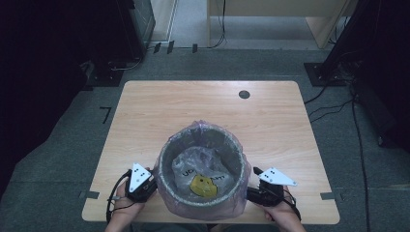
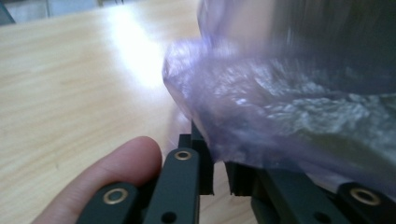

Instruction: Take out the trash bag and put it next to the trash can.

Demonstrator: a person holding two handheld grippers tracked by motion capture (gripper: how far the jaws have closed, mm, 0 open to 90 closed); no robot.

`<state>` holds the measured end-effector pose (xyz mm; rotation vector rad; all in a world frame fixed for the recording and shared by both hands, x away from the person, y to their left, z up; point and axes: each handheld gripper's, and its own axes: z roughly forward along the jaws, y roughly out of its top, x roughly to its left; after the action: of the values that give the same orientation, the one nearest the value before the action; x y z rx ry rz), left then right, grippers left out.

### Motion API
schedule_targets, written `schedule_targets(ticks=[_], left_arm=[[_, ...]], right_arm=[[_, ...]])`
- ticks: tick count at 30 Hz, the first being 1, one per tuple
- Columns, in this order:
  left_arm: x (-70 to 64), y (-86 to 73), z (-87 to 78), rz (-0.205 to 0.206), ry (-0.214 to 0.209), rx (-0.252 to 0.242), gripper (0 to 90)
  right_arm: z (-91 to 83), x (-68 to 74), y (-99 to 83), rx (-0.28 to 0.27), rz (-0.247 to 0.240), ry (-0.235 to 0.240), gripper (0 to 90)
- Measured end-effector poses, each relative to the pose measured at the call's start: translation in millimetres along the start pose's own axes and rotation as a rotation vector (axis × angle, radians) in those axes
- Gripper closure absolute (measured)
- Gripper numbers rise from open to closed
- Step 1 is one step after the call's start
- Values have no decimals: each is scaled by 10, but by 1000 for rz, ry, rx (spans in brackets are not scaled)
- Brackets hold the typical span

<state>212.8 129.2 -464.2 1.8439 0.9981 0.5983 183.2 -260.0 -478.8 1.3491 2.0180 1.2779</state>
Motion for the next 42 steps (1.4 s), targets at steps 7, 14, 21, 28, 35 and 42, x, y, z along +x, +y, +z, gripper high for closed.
schedule_targets(ticks=[7,14,21,28,35,42], left_arm=[[96,289,-288,-81,-28,-92,878],[37,618,-539,-143,-102,-182,842],[-56,794,-605,-178,-117,-221,669],[-245,864,-489,-185,-169,-240,506],[-424,927,-405,-176,-205,-242,467],[-650,1034,-414,-129,-245,-239,472]], right_arm=[[-320,93,305,-116,-12,27,273],[-595,161,585,-167,-14,5,282],[-708,151,742,-207,20,36,280],[-625,271,827,-208,15,52,255],[-517,439,915,-206,-17,64,238],[-416,667,1015,-203,-55,81,239]])
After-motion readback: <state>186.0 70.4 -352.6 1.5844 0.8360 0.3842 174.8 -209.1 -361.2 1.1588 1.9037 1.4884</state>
